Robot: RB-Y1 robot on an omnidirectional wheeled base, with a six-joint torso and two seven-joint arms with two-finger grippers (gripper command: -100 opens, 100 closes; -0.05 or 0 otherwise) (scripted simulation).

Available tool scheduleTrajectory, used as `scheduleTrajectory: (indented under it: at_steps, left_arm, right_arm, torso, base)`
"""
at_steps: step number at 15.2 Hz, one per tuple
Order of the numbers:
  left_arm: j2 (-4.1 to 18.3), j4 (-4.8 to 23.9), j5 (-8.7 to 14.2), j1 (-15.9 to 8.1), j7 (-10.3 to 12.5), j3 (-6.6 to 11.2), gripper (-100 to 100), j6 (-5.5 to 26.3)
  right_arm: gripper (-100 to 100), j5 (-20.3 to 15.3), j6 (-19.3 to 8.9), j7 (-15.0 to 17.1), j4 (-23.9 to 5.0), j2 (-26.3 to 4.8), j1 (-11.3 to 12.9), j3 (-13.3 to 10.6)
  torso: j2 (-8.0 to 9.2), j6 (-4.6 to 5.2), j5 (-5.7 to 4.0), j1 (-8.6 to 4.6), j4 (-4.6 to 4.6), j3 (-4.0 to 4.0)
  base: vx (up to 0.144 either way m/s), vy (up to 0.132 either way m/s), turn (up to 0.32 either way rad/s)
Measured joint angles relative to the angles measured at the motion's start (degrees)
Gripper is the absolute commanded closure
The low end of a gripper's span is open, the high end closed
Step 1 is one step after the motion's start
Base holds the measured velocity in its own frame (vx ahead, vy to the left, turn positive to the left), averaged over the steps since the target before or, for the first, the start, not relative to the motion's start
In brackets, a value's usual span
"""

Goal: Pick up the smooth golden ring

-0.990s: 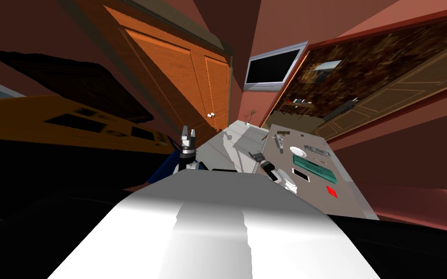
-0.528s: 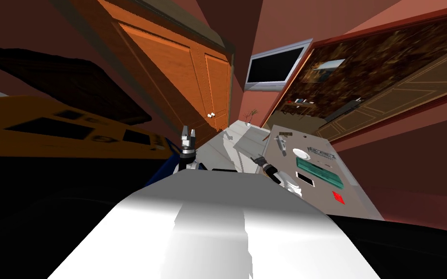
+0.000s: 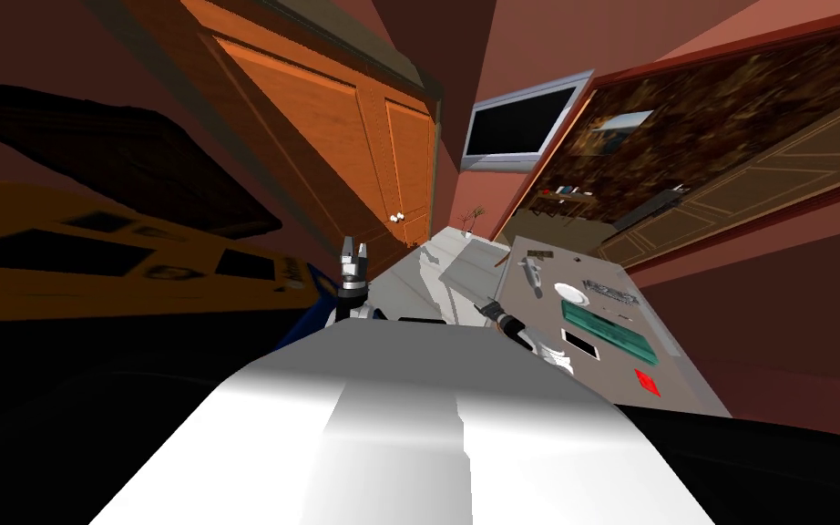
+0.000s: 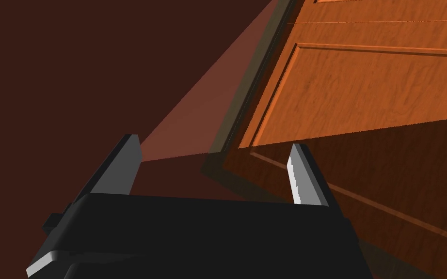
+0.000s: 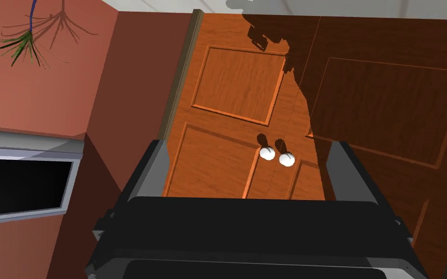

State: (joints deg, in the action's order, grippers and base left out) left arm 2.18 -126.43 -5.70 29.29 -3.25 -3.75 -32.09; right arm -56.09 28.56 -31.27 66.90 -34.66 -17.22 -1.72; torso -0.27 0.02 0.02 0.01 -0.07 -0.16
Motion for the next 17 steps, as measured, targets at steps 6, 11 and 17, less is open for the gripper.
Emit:
scheduleTrajectory:
  at_steps: [6,11,17]
  left_arm:
    - [0.0,0.0,0.0,0.0,0.0,0.0,0,0.0]
    - [0.0,0.0,0.0,0.0,0.0,0.0,0,0.0]
    - [0.0,0.0,0.0,0.0,0.0,0.0,0,0.0]
  right_arm:
    - [-100,-6.1,0.6,-2.5,-7.6,-3.8,0.3,-3.2]
    - [-100,-8.8,1.1,-4.4,-12.6,-4.6,0.8,-4.4]
    - [-100,-12.7,2.2,-6.1,-18.4,-6.6,1.2,-6.9]
  torso:
    - [-0.21,-0.01,-0.01,-0.04,-0.04,-0.12]
    - [0.03,-0.01,-0.01,-0.04,0.01,0.02]
    - [-0.05,-0.01,-0.02,-0.11,-0.01,-0.03]
  base:
    - [0.107,-0.001,0.01]
    - [0.048,-0.005,0.004]
    - [0.068,-0.017,0.007]
